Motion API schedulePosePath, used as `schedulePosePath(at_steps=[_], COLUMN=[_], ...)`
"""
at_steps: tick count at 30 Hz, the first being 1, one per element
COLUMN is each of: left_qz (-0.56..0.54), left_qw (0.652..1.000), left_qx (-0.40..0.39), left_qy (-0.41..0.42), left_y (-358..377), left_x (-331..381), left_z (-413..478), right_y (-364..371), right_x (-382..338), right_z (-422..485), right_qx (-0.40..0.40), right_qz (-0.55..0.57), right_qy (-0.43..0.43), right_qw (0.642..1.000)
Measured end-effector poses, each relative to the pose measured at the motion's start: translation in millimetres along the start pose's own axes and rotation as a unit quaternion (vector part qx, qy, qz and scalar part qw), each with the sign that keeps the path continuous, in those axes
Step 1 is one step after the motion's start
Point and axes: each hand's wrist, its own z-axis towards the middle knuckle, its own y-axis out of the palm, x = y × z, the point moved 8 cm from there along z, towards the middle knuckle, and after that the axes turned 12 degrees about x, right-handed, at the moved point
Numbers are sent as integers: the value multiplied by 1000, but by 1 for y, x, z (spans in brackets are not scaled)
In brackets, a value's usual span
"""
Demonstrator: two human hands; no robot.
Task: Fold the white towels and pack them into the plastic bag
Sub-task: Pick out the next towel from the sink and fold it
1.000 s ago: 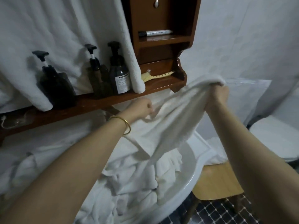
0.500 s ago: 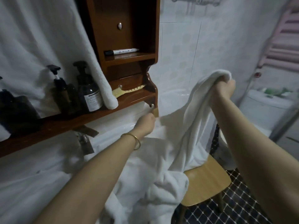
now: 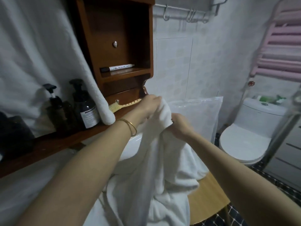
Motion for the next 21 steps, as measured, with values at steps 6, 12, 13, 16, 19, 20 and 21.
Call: schedulePosePath(at_steps=[6,12,13,16,19,20,21], left_qz=[149,110,90,139,259,283,301], left_qw=[970,966,968,969,952,949,948], left_qx=[-193,-226,-227,-206,-139,-104,-65], left_qy=[4,-57,-61,0,84,88,80], left_y=[12,38,42,50,46,38,28], left_x=[-72,-130,-130,-128,-135,-137,-138], left_z=[-27,-54,-57,-60,-58,-54,-48], right_y=[-21,-56,-60,-71,-84,-88,-90], right_x=[16,28,35,50,56,59,62], right_z=[5,14,15,17,19,18,18], right_qx=[30,153,170,216,255,257,237], right_qz=[101,132,143,171,191,173,114], right_qy=[58,101,125,195,215,214,206], right_qw=[993,974,967,941,923,926,943])
